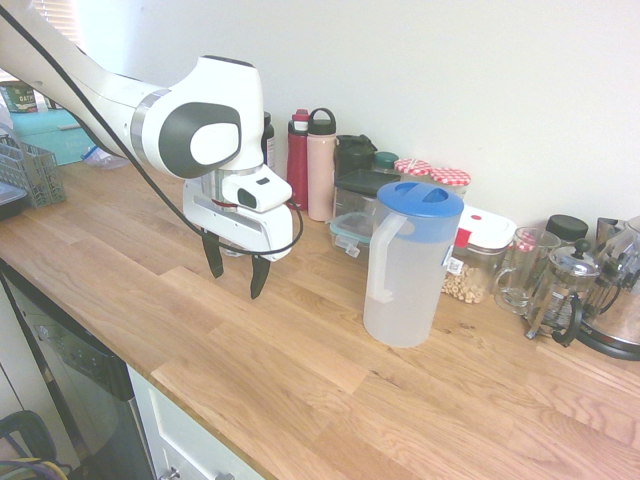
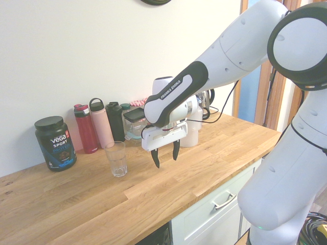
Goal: Pour me some water
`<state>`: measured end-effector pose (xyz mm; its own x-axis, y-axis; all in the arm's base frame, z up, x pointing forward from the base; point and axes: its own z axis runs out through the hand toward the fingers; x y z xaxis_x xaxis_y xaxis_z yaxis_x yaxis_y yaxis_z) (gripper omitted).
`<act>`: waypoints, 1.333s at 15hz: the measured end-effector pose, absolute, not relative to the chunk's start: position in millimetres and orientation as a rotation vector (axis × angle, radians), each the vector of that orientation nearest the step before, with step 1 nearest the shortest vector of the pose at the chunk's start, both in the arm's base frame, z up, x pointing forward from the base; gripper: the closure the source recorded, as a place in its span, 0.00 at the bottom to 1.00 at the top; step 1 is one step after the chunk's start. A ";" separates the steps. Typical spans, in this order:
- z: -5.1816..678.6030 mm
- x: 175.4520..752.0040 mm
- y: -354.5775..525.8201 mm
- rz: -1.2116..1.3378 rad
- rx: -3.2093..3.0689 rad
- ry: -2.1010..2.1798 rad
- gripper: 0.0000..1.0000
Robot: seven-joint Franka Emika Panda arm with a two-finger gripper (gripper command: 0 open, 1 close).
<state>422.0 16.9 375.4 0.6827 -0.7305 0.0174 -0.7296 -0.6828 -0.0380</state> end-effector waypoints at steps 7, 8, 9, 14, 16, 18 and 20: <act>461.5 426.9 16.6 -0.132 -2.858 1.239 0.00; 488.1 422.8 14.9 -0.147 -2.852 1.245 0.00; 515.5 418.1 10.5 -0.161 -2.842 1.260 0.00; 597.0 400.0 -62.8 -0.203 -2.785 1.399 0.00; 605.5 391.9 -96.4 -0.198 -2.774 1.416 0.00; 605.5 385.6 -124.8 -0.194 -2.763 1.434 0.00; 597.8 385.1 -152.1 -0.175 -2.745 1.454 0.00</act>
<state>385.1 -152.1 597.8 0.5572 -0.8260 0.0850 -0.8226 -0.5630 -0.0793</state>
